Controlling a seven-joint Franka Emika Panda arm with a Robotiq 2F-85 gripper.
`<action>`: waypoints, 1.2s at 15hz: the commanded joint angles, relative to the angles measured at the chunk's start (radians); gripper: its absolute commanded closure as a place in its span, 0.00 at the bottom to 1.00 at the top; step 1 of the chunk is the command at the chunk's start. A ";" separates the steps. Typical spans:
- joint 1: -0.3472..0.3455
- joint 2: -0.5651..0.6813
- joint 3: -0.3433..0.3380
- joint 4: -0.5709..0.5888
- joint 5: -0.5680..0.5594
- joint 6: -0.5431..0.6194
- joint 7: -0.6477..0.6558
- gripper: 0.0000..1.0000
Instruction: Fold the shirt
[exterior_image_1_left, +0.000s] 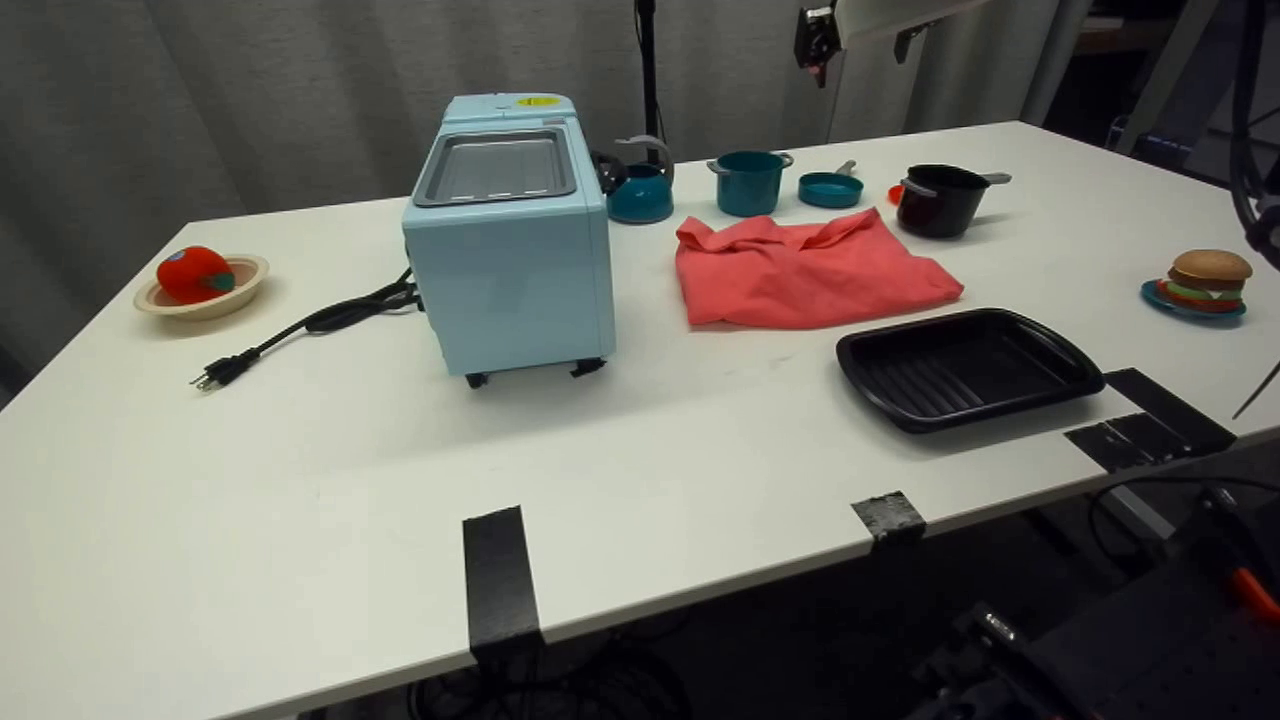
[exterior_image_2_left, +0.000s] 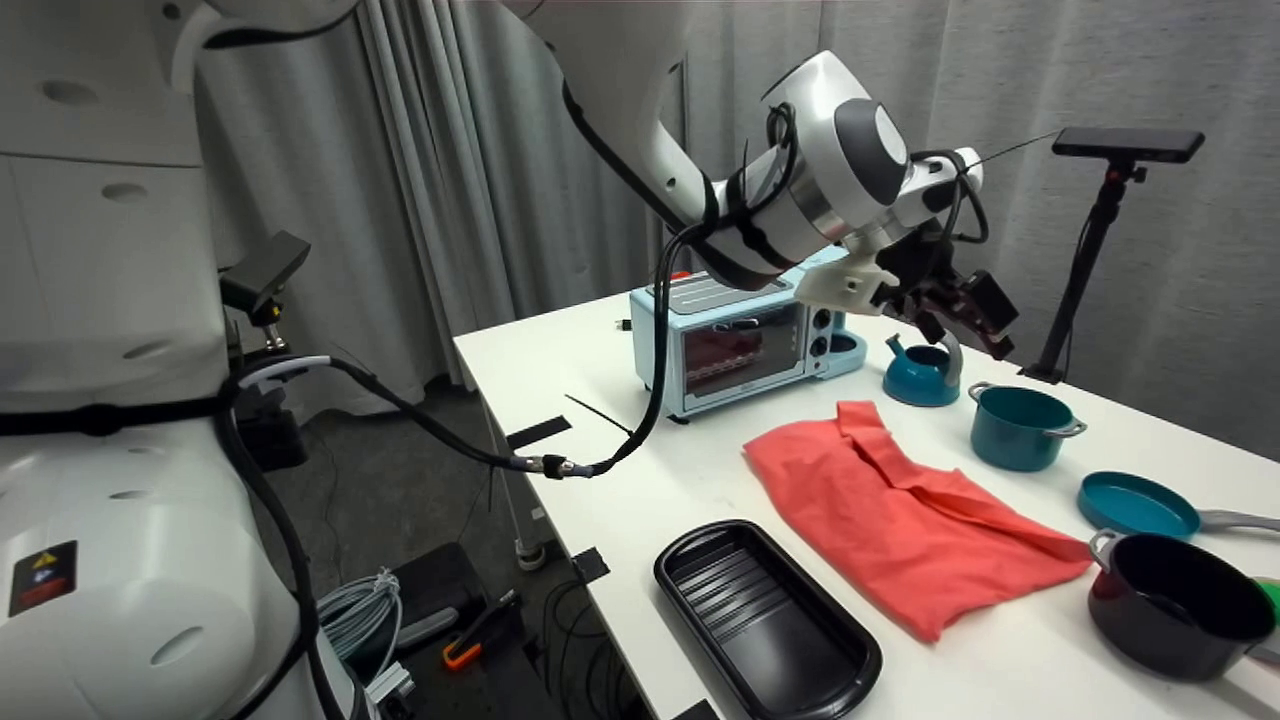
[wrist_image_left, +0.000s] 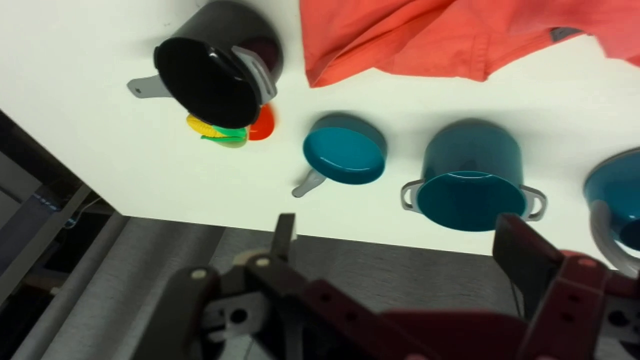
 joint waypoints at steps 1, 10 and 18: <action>-0.003 -0.009 0.005 -0.010 0.011 0.004 -0.015 0.00; -0.005 0.004 0.022 -0.014 0.026 0.010 -0.042 0.00; 0.014 0.117 0.106 -0.015 0.441 0.002 -0.383 0.00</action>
